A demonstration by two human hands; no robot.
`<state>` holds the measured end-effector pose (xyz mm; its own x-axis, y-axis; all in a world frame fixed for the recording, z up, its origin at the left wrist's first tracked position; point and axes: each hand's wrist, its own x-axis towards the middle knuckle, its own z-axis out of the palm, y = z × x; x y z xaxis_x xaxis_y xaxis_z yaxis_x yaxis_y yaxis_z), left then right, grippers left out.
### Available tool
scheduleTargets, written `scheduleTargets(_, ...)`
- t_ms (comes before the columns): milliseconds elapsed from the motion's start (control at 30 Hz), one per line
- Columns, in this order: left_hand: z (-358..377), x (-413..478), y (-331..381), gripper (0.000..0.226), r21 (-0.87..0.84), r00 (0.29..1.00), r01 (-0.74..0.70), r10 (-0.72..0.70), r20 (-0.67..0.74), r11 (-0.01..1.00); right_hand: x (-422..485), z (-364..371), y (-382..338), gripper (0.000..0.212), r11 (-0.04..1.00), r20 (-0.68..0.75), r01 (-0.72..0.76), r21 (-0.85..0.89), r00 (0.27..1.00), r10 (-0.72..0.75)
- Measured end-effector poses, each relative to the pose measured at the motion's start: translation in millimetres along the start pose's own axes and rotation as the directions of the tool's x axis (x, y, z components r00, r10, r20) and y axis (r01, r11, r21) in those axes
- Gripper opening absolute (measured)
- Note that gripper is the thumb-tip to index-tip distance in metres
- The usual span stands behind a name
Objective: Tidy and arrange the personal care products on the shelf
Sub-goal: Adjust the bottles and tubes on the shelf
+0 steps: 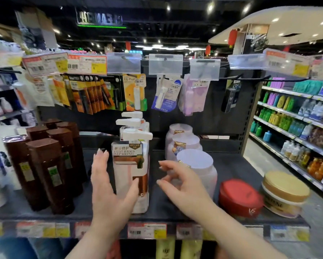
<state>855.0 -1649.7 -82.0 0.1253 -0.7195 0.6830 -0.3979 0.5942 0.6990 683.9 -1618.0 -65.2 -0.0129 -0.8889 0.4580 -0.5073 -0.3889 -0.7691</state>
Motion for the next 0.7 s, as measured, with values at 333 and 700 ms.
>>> scheduleTargets(333,90,3,69,0.088,-0.019,0.836,-0.094,0.089,0.541,0.995,16,-97,29,0.05,0.945,-0.06,-0.06,-0.32,0.997,0.043)
scheduleTargets(700,114,-1,31,0.088,0.101,0.835,-0.052,-0.012,0.551,0.994,6,-102,67,0.08,0.975,0.135,-0.16,-0.155,0.974,0.181)
